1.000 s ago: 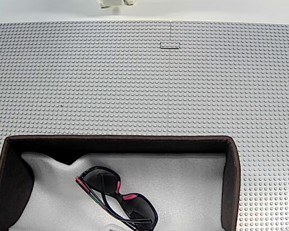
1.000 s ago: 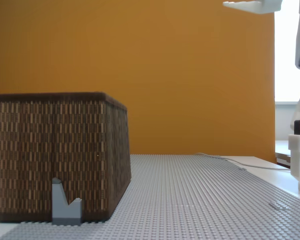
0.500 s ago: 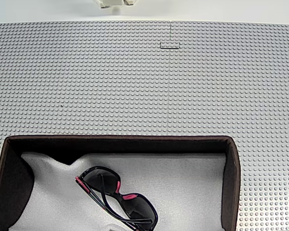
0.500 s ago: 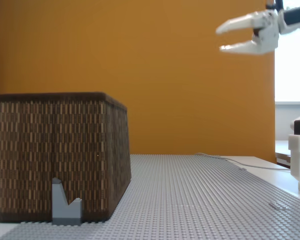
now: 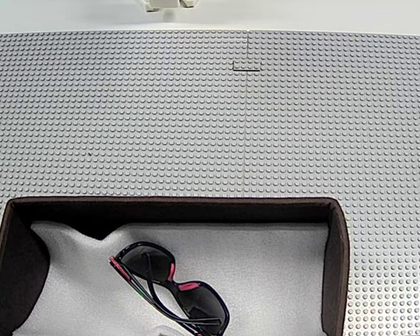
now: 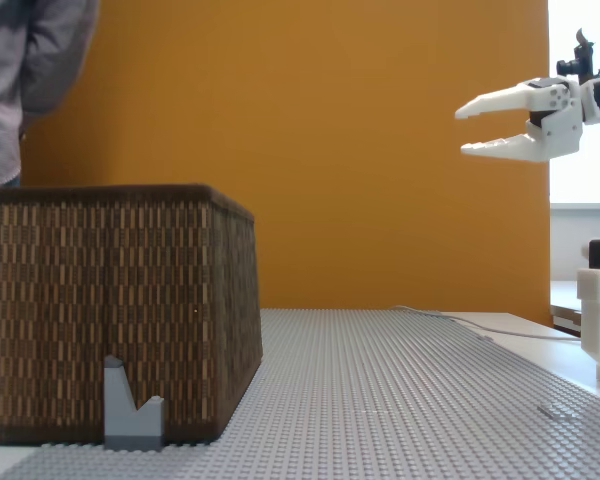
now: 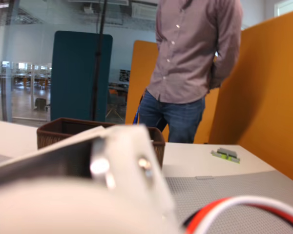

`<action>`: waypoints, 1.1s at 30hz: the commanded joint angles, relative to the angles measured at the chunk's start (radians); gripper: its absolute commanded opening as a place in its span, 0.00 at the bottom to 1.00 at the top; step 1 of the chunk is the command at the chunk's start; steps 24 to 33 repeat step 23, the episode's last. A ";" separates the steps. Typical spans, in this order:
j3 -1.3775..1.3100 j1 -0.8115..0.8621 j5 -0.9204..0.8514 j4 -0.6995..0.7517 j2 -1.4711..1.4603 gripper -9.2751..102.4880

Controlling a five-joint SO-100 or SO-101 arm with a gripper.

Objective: Grasp a glasses and put it in the bin.

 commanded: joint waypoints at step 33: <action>0.080 0.058 0.071 -0.015 0.055 0.08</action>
